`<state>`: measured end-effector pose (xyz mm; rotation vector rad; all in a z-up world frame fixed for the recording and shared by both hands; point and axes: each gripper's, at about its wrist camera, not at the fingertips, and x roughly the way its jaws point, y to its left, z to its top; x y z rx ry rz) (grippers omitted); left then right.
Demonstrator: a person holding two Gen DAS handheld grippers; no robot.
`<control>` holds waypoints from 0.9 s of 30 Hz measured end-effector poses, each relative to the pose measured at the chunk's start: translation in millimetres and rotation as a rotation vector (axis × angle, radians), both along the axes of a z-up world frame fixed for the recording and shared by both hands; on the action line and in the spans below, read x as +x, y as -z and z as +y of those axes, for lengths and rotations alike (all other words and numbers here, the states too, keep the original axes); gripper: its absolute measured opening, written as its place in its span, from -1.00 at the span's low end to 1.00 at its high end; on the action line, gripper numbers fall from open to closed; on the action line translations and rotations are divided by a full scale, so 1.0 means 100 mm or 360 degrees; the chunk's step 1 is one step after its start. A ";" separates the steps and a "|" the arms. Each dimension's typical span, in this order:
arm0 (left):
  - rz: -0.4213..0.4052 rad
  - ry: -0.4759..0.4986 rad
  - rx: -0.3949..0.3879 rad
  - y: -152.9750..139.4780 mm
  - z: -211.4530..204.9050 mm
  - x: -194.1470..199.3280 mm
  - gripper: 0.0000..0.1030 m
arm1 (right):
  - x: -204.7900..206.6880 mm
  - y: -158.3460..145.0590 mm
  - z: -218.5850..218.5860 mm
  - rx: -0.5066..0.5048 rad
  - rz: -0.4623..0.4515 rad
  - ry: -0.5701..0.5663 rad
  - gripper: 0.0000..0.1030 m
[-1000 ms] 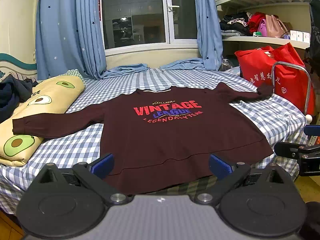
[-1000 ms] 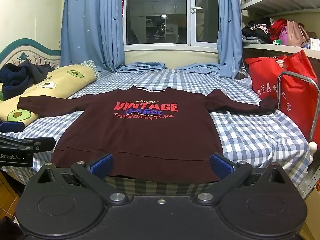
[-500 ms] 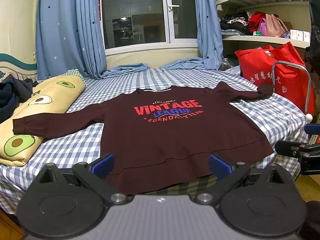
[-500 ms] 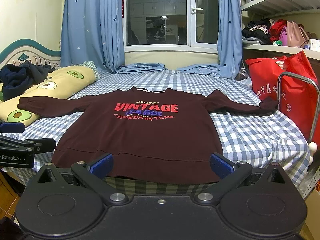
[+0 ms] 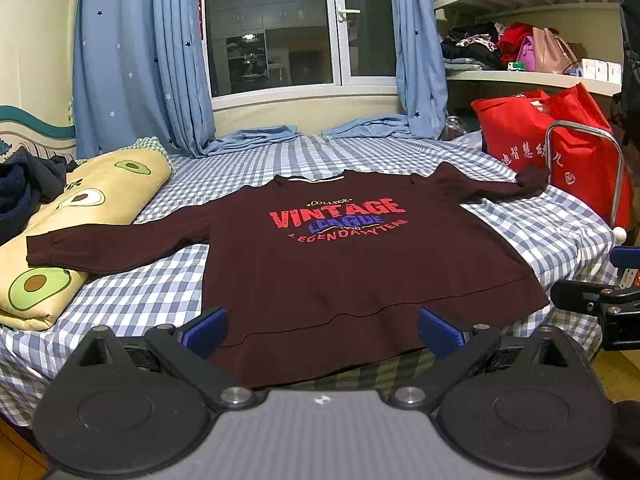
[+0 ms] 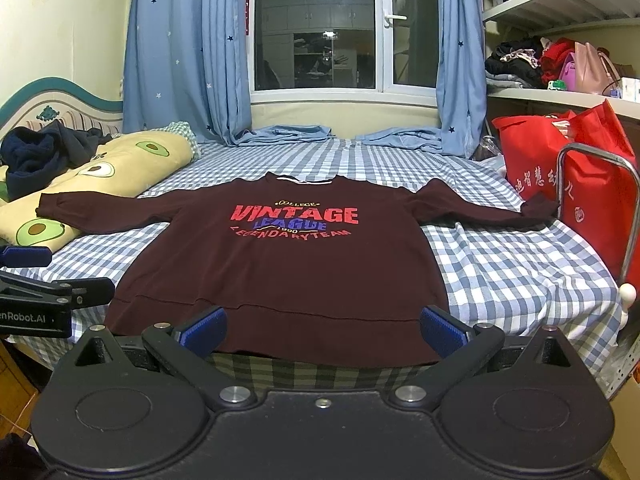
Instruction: Fold small clothes
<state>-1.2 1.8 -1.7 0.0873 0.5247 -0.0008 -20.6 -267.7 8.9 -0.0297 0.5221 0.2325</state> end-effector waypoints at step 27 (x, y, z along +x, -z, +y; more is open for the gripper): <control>0.0011 -0.0007 -0.0002 0.00 0.02 0.00 0.99 | -0.01 0.01 -0.01 0.0003 -0.0006 0.0002 0.99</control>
